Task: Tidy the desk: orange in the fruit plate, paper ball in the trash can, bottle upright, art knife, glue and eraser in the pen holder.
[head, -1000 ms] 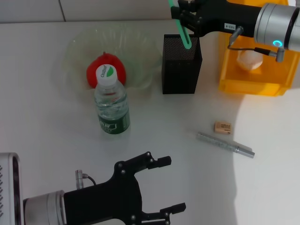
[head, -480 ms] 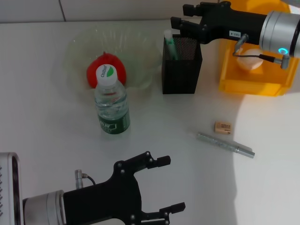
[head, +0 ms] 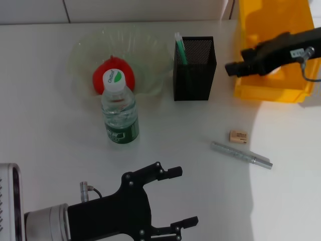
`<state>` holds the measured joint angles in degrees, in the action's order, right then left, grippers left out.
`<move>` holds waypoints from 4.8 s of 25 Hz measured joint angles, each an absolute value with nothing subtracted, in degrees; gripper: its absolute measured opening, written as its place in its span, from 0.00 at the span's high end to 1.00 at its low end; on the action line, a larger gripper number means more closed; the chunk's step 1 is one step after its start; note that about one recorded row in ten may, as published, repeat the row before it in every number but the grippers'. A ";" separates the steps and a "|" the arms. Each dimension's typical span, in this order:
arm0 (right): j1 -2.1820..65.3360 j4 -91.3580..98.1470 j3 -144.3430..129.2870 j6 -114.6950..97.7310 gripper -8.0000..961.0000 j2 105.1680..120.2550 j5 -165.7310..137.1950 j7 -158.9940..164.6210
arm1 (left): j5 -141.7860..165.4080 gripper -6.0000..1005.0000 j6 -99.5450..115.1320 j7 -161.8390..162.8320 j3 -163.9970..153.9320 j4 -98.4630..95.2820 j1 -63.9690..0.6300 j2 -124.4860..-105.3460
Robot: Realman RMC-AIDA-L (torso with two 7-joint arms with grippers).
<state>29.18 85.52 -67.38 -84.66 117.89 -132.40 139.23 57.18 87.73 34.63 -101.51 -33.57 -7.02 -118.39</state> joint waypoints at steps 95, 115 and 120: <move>45.28 79.39 -70.42 -80.49 0.65 119.12 -146.26 138.48 | 57.51 0.19 87.72 34.63 -101.51 -32.78 -7.65 -118.39; 47.20 69.81 -75.60 -74.61 0.44 119.26 -147.38 140.18 | 57.57 0.19 87.44 34.63 -101.51 -32.69 -7.26 -118.39; 46.95 76.99 -74.16 -92.40 0.31 119.08 -150.51 144.76 | 57.46 0.19 87.60 34.72 -100.98 -31.88 -7.08 -118.20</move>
<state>46.95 76.99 -74.16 -92.40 119.08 -150.51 144.76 57.46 87.60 34.72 -100.98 -31.88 -7.08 -118.20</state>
